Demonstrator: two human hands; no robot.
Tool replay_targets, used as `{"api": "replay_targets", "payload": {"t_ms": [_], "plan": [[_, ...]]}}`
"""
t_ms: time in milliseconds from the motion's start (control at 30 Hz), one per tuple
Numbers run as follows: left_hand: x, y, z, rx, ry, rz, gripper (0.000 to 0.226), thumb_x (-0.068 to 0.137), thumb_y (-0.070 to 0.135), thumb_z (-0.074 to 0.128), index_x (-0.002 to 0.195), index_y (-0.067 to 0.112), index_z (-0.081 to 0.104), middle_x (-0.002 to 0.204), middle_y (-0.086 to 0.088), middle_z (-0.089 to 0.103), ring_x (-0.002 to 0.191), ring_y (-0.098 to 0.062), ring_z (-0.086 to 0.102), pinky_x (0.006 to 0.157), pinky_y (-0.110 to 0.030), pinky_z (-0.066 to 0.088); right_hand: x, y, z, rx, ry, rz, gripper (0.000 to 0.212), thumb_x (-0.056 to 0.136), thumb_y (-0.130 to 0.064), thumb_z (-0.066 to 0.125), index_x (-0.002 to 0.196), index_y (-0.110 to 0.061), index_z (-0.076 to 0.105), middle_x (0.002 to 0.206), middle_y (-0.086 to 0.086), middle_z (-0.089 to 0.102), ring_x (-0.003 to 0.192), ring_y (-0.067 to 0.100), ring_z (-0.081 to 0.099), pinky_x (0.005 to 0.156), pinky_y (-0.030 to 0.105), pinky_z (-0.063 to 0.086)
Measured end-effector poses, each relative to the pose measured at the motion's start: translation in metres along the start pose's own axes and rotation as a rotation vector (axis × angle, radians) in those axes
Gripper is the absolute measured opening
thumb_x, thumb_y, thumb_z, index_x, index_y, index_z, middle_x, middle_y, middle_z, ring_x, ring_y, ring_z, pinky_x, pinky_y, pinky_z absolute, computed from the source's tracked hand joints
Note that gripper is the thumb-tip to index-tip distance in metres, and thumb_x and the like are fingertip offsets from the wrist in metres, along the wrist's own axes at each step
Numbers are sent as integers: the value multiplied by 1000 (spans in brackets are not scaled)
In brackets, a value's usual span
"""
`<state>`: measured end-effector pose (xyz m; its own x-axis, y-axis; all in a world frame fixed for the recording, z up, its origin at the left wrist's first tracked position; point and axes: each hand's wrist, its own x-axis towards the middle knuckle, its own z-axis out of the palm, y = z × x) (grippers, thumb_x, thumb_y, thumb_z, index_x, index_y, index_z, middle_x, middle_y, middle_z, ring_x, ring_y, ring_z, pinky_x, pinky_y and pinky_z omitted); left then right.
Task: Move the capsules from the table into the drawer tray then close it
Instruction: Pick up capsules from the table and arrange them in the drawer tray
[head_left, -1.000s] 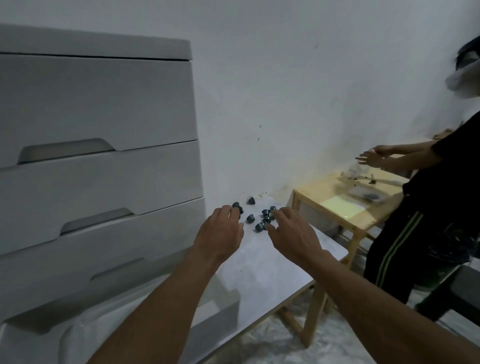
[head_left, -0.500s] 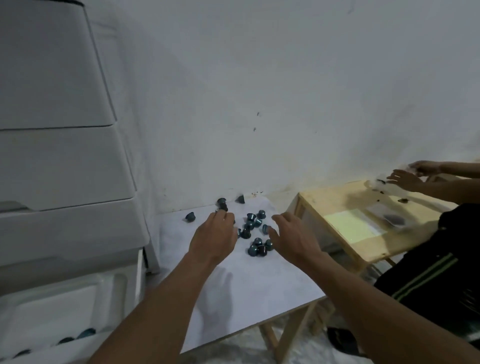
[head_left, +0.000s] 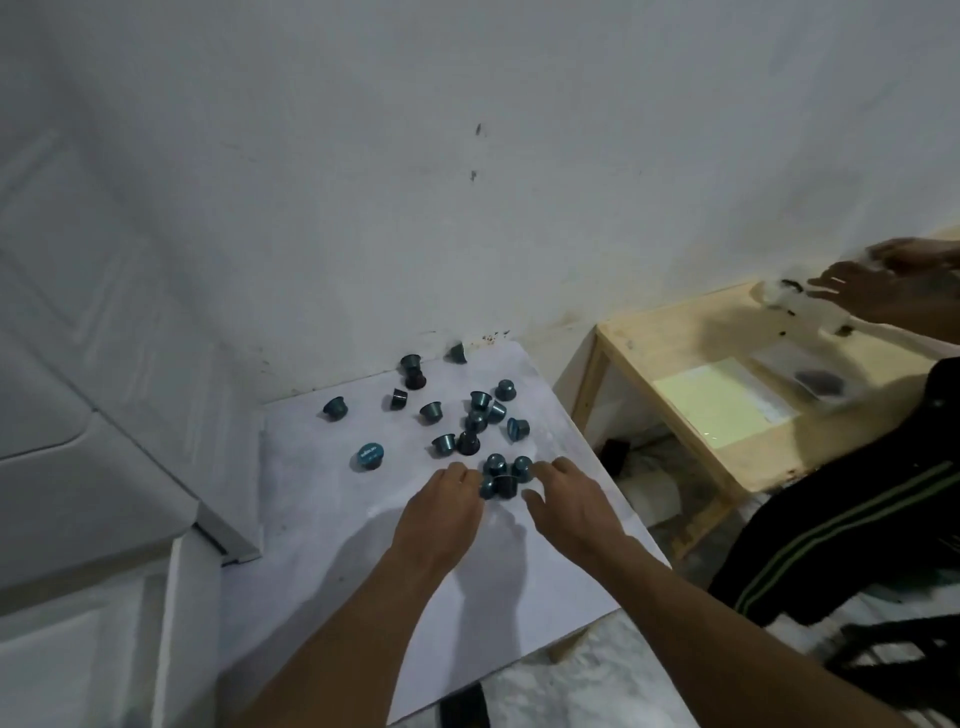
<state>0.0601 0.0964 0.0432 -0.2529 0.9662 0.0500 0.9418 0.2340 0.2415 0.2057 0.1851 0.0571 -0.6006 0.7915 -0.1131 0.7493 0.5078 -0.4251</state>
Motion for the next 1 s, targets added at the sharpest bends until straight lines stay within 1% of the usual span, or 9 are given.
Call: {"api": "replay_targets", "payload": {"t_ms": [133,333,433,500,600,700,800,900,1000], "plan": [[29,-13,25,-35,-66,-26,21,95,15,43,114,15,50,116,-2,52,108,-18,51,88,-26,43,35,5,22,10,-72,59,37,95,-30,48,131,-22,47,123,6,55,102,24,58,87,33,49],[59,-30,51,-110,-144,-33,31,96,17,45,126,19,46,119,-2,52,108,-18,53,86,-27,46,67,3,51,37,-153,83,33,96,-31,46,130,-32,48,129,2,51,107,20,54,91,29,47],[67,-35,60,-119,-171,5,36,96,22,45,132,19,43,119,-3,52,108,-20,53,87,-29,45,68,10,58,54,-162,93,26,97,-34,45,121,-33,54,125,1,51,100,17,52,83,22,43],[68,-39,65,-115,-179,6,34,94,26,47,127,18,47,115,-3,54,105,-20,54,85,-28,46,66,14,58,77,-151,116,21,97,-34,45,115,-33,56,118,1,52,93,16,51,78,20,43],[70,-40,70,-139,-167,-10,26,91,29,52,114,16,54,107,-2,55,97,-19,57,77,-27,48,65,18,57,98,-161,134,17,97,-33,45,109,-30,56,117,4,52,93,18,52,81,23,48],[72,-35,72,-204,-170,-53,26,89,28,52,112,17,51,110,0,53,100,-16,54,81,-24,46,66,20,55,94,-174,126,17,98,-29,45,110,-25,55,118,6,53,95,20,53,83,27,49],[72,-33,72,-252,-151,-106,27,87,26,56,112,17,50,108,-1,57,100,-16,55,82,-23,43,65,22,56,99,-176,118,16,97,-25,45,111,-24,52,117,6,54,94,22,53,84,30,51],[68,-32,69,-268,-149,-115,40,86,24,58,124,24,45,110,0,56,100,-14,53,83,-20,42,65,25,57,101,-203,105,17,97,-24,44,114,-26,48,118,5,52,93,21,53,84,30,52],[65,-30,62,-279,-177,-108,52,90,20,56,138,29,40,116,-2,47,101,-12,51,87,-18,42,68,29,53,114,-267,105,25,98,-25,45,123,-29,47,121,4,49,95,18,52,84,23,49]]}}
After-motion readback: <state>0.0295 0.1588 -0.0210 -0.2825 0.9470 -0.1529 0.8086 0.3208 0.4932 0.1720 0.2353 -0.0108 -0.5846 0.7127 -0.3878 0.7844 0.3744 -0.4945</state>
